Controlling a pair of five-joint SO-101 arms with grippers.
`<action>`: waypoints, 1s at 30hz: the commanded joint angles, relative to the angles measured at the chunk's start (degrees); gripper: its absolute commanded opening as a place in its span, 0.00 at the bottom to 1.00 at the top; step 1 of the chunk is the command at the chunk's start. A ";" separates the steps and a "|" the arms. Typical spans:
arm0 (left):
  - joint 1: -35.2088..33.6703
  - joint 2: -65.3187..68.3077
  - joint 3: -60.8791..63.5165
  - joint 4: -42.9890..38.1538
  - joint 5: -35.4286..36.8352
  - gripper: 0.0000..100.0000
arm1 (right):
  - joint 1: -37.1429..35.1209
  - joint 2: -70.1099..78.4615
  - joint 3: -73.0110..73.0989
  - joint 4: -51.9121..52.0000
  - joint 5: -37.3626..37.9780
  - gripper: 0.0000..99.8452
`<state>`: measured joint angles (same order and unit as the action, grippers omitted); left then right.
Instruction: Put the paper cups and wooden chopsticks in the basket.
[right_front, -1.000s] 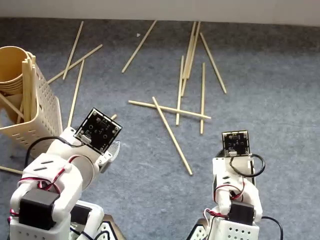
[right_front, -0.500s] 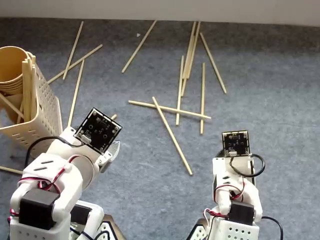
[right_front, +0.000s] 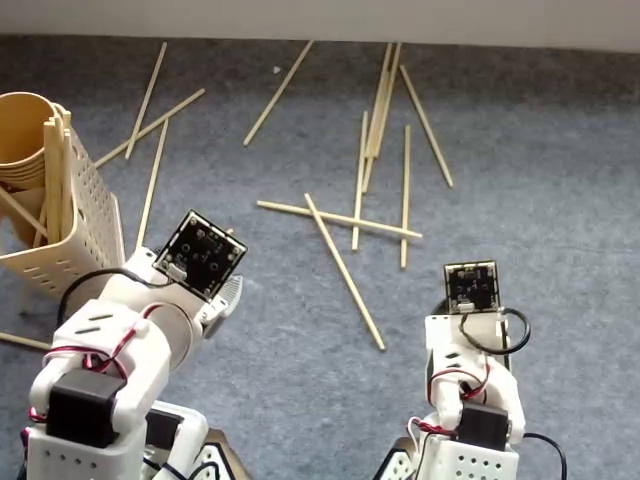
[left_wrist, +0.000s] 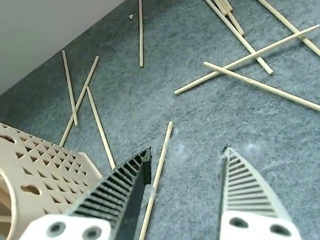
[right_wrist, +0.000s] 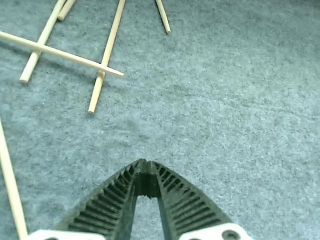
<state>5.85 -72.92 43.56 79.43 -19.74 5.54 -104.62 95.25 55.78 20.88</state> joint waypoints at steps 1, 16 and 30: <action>0.66 0.31 0.22 -1.23 0.35 0.24 | -0.31 -0.04 8.04 -0.84 -0.26 0.01; 0.84 0.22 10.95 -13.01 5.80 0.24 | -0.31 -0.04 8.04 -0.84 -0.26 0.01; 0.84 -0.22 16.04 -16.97 5.98 0.24 | -0.31 -0.04 8.04 -0.84 -0.26 0.01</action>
<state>5.85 -72.57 59.74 63.08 -14.20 5.54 -104.62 95.25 55.78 20.88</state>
